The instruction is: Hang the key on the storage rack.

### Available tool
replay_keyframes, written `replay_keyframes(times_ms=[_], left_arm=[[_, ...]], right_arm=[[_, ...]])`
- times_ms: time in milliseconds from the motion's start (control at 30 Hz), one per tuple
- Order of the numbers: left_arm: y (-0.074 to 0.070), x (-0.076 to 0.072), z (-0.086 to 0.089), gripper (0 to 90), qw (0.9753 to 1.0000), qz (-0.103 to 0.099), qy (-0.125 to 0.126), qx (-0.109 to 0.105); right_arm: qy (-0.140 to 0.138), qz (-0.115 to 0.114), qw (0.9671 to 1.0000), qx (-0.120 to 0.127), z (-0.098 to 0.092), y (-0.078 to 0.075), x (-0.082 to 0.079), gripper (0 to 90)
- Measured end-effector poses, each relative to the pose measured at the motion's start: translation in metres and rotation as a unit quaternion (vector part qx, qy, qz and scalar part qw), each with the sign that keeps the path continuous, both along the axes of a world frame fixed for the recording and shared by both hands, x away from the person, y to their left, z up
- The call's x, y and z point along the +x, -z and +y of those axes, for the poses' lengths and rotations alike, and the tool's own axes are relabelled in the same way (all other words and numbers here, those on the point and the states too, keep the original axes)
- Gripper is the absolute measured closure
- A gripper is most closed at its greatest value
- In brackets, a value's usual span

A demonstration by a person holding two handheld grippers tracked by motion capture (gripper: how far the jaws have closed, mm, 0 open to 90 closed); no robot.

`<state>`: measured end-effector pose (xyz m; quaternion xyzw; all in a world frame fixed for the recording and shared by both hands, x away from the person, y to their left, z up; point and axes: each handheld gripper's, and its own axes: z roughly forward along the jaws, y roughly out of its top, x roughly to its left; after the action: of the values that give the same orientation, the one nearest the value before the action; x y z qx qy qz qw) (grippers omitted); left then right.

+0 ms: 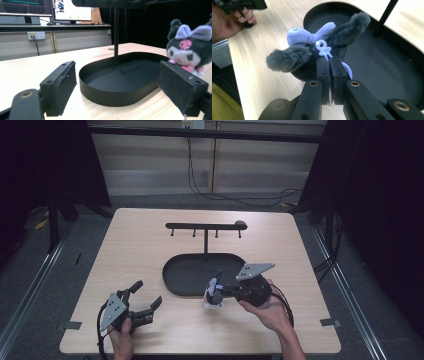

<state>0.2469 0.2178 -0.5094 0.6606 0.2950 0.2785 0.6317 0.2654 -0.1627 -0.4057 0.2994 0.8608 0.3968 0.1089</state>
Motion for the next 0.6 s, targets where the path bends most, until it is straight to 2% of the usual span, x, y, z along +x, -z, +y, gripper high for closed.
replay_keyframes(times_ms=[233,500,600], left_arm=[[0.000,0.000,0.000,15.5,1.0000,0.000,0.001,0.000],[0.000,0.000,0.000,15.5,1.0000,0.000,0.000,0.000],[0.000,0.000,0.000,15.5,1.0000,0.000,0.000,-0.001]], right_arm=[[0.002,-0.013,0.9999,0.000,0.004,-0.013,0.007,87.6],[0.007,-0.020,0.9997,0.007,0.006,-0.022,0.016,87.6],[0.014,-0.028,0.9994,0.014,0.007,-0.031,0.021,87.6]])
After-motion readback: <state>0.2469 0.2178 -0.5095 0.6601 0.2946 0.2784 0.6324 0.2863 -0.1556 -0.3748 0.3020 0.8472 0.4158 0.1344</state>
